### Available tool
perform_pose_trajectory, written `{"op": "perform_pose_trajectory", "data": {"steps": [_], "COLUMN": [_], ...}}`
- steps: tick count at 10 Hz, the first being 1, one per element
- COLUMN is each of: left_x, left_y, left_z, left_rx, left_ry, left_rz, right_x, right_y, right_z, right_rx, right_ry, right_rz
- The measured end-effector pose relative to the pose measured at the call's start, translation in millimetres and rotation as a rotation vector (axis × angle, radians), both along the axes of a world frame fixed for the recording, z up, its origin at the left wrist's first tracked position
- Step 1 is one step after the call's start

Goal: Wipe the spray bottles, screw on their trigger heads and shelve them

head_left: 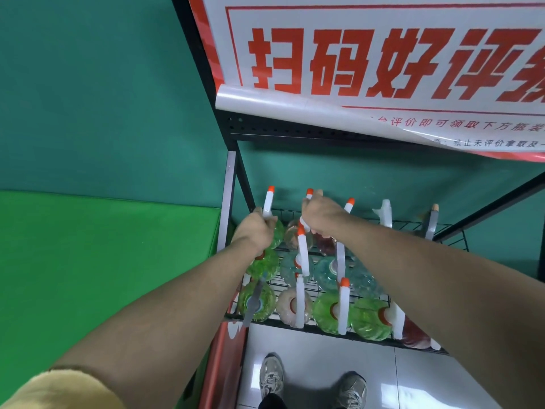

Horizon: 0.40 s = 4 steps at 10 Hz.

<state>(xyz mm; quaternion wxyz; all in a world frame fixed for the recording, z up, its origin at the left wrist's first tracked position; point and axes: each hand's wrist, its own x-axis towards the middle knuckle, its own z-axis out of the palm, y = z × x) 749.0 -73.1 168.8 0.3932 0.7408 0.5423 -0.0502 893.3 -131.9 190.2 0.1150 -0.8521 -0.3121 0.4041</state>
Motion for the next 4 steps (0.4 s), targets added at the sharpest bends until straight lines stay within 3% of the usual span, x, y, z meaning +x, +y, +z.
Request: {"op": "perform_pose_trajectory", "data": {"steps": [4], "left_x": [-21], "left_y": [-29], "left_z": [45], "left_rx": [-0.005], "left_ry": [-0.103], "left_rz": [-0.027], "right_x": [-10], "right_y": [-46], "right_z": [41], "right_rx": [0.192], "right_ry": [-0.013], "right_rz": [-0.020]}}
